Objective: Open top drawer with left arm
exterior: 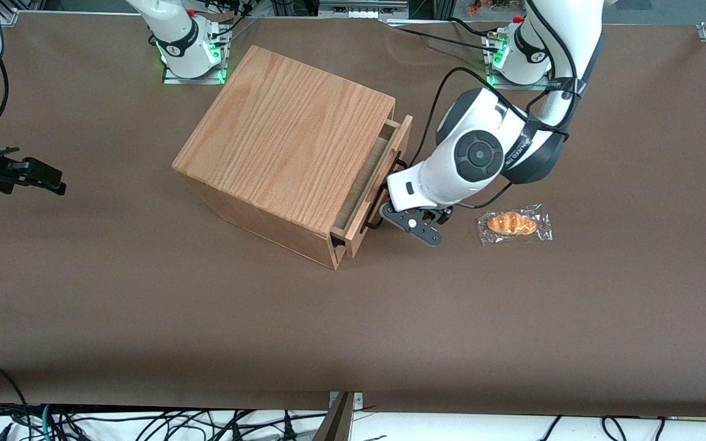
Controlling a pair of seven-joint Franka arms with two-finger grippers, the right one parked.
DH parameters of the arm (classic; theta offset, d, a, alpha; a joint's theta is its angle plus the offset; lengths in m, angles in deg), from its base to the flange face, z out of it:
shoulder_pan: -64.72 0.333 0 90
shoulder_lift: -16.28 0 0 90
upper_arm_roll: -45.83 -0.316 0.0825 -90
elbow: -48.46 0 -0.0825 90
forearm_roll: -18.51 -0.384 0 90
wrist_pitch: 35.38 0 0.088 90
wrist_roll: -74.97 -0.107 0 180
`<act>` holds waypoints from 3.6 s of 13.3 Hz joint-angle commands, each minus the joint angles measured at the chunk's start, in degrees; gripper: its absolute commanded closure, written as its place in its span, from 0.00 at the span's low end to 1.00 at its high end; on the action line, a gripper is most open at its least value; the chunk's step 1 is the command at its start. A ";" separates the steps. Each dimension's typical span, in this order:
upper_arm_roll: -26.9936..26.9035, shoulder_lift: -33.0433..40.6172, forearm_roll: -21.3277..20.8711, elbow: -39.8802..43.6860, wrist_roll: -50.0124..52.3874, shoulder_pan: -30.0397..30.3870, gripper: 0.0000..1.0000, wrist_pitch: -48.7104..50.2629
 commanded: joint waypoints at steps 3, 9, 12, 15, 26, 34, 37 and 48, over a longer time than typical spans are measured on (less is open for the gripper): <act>-0.96 -0.35 -7.21 -0.43 -7.31 3.94 0.00 -0.66; -1.05 0.27 -9.93 -0.34 -9.08 6.32 0.00 1.45; -1.05 0.36 -11.94 -0.34 -9.17 7.11 0.00 1.72; -0.96 0.53 -12.04 -0.34 -9.17 7.12 0.00 1.72; -1.05 2.38 -12.22 0.28 -9.34 8.61 0.00 4.00; -0.70 3.52 -8.02 0.63 -9.17 9.31 0.00 4.26; -0.61 4.05 -1.78 0.72 -9.26 11.15 0.00 6.02; -1.05 8.78 6.06 6.78 -9.08 17.56 0.00 18.67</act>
